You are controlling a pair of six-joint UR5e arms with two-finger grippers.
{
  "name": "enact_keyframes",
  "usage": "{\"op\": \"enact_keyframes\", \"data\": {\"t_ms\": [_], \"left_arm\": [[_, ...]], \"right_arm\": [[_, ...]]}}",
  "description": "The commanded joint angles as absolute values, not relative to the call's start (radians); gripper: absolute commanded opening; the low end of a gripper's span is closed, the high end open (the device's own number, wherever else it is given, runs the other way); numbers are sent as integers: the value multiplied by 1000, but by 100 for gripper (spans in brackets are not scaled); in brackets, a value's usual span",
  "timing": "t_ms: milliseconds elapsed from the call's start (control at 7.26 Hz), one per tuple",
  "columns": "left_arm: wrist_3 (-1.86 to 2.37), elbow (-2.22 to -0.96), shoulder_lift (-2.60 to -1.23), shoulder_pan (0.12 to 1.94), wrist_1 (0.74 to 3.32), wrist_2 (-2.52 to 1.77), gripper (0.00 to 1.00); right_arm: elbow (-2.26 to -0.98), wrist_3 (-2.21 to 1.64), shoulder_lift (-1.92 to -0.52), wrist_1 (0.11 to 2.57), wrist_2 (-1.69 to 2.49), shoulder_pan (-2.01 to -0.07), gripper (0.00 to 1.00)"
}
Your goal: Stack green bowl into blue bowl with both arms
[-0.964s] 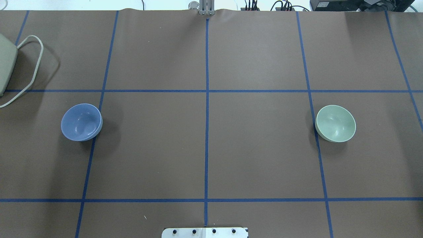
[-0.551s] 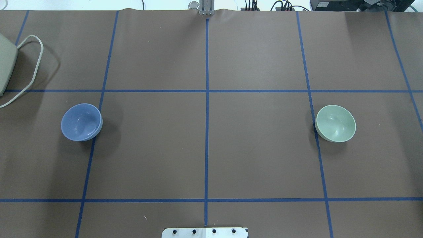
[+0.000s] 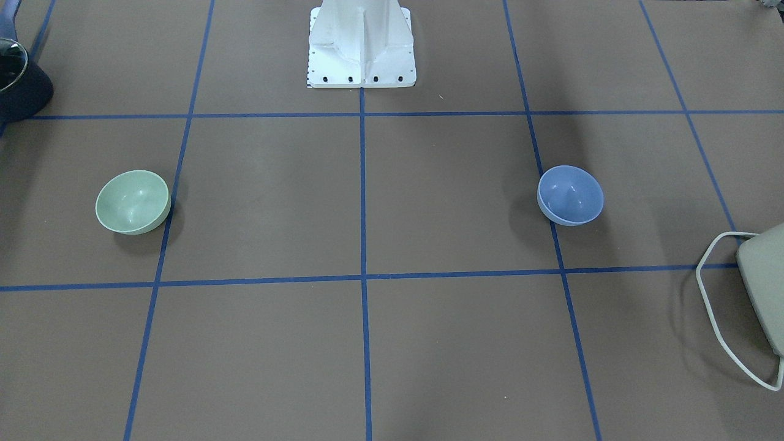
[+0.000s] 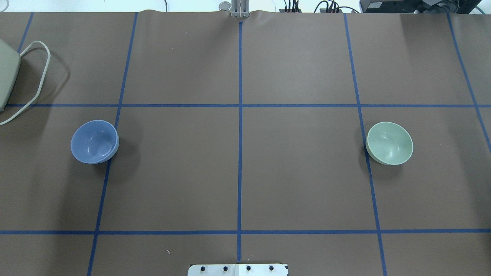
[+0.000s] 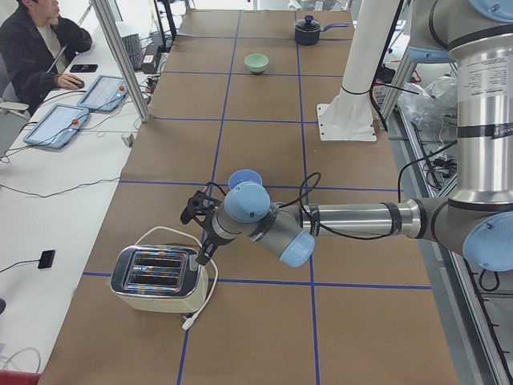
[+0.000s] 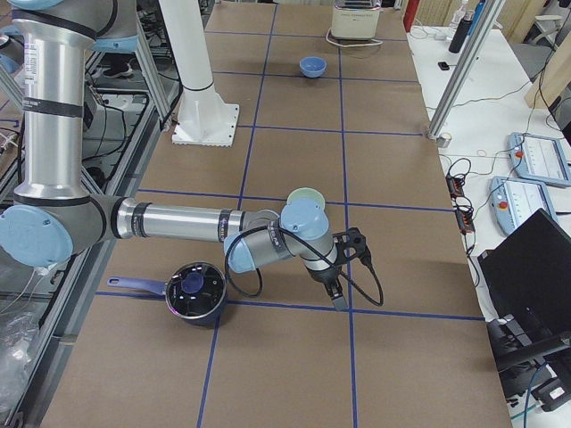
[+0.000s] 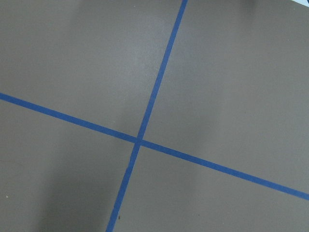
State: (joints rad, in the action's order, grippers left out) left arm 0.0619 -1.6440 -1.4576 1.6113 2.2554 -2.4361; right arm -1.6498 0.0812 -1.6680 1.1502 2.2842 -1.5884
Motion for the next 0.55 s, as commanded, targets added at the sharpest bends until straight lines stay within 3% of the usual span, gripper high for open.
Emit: {"op": "enact_keyframes", "data": {"t_ms": [0,413], "left_arm": [[74,-1644,-1494,1538,2344,-2428,99],[426,-1638,-1543,1345,2338,-2404,99]], "right_arm": [[-1654,1,-1652,1147,2350,-1551,100],[-1718,-388,-1632,1047,2332,-1377,100]]}}
